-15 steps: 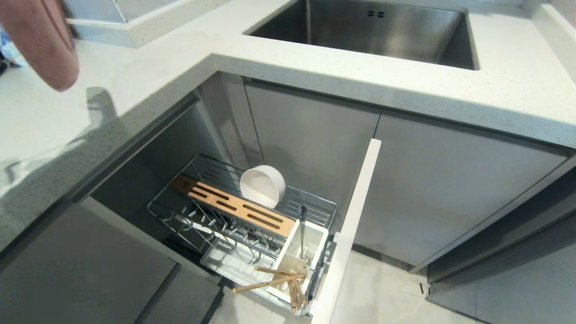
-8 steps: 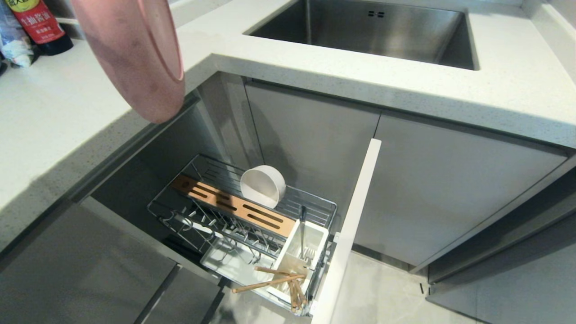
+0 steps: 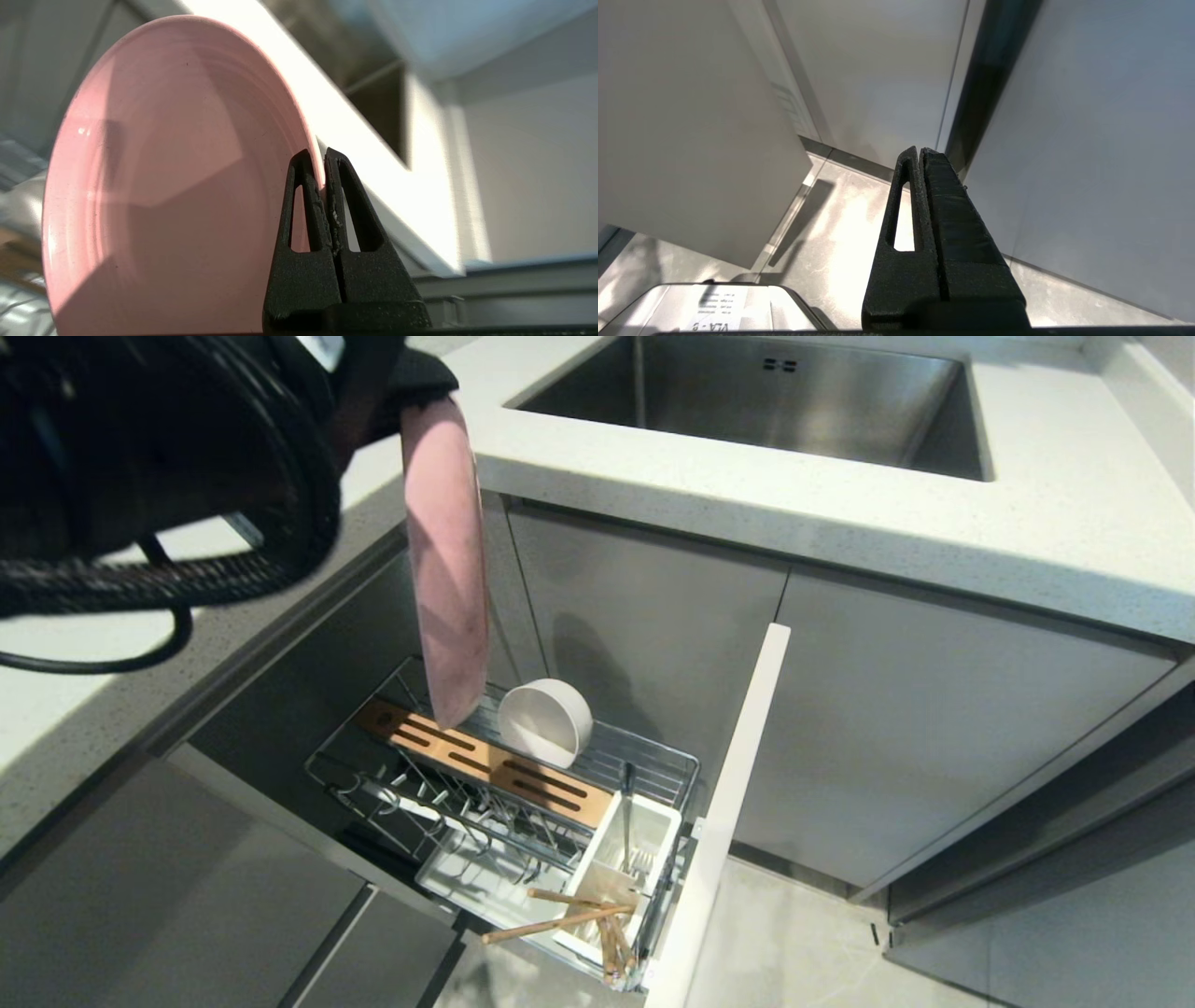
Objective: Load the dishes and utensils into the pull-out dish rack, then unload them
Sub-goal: Pick up the plate and place it in the cupboard
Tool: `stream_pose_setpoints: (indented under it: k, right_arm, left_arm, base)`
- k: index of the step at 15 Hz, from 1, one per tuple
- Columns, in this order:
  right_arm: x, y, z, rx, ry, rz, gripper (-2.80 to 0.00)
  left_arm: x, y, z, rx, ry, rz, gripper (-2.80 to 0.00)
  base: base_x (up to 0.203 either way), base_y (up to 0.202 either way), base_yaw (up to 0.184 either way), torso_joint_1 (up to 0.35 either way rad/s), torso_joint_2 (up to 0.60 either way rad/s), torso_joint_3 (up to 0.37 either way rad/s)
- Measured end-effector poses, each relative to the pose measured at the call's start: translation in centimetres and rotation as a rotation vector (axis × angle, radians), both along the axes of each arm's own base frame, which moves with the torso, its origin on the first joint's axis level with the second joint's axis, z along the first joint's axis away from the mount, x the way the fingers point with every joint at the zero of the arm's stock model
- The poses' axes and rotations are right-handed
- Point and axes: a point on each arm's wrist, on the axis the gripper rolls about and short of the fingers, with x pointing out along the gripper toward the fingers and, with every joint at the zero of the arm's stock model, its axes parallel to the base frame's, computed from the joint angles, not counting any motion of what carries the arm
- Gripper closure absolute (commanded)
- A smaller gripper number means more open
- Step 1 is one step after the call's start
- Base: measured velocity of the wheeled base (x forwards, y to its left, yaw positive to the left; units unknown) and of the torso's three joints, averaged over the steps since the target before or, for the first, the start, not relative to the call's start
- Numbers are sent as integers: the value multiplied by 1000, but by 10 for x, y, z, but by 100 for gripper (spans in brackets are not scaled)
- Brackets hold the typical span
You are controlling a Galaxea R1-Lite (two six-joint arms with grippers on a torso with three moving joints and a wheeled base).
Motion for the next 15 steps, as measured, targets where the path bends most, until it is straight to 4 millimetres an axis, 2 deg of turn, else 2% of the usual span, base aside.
stream_pose_setpoints:
  k: [6, 10, 15]
  right_arm:
    - [0, 0, 0, 0, 0, 0, 0]
    - [0, 0, 0, 0, 0, 0, 0]
    - [0, 0, 0, 0, 0, 0, 0]
  left_arm:
    - [20, -8, -45, -88, -16, 157, 0]
    - [30, -10, -80, -183, 73, 196, 0]
    - [42, -18, -105, -305, 149, 305, 0]
  base:
    - [0, 0, 0, 0, 0, 0]
    - [0, 0, 0, 0, 0, 0]
    - [0, 0, 0, 0, 0, 0]
